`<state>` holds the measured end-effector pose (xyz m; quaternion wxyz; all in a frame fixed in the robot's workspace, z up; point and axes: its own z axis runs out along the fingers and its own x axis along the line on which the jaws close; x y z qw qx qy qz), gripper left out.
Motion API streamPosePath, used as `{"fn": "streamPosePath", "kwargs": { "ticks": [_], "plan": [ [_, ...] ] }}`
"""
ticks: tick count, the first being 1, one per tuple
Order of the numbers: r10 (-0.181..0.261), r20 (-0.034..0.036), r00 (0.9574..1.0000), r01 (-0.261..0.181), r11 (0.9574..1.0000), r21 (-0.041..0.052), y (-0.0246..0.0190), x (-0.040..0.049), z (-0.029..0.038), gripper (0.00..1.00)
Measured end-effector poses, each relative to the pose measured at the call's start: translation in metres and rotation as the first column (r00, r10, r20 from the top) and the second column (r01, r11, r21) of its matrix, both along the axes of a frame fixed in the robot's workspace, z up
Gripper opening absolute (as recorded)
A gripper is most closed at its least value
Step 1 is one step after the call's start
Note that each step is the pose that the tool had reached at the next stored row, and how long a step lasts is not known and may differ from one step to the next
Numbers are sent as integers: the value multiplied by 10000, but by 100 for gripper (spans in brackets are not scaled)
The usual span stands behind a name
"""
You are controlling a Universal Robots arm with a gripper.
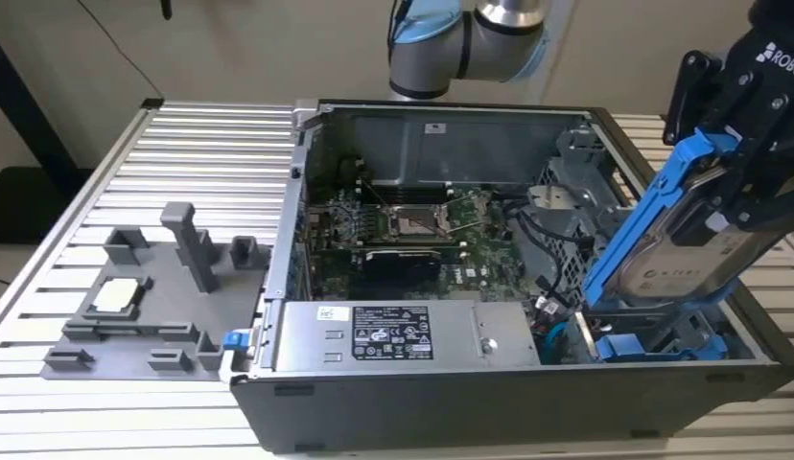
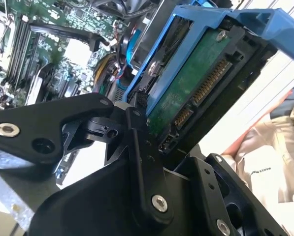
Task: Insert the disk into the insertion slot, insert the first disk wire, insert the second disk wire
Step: 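Insert the disk into the insertion slot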
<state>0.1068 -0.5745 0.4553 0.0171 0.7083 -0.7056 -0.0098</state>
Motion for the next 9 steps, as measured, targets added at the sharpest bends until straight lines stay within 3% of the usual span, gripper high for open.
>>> {"fn": "streamPosePath", "kwargs": {
  "ticks": [3,7,9],
  "plan": [
    [27,26,10000,-27,10000,-17,0,1,-36,33],
    [28,131,9999,-27,10000,-17,0,2,-89,33],
    [20,151,9999,-20,10000,10,-2,10,-119,33]
  ]
}}
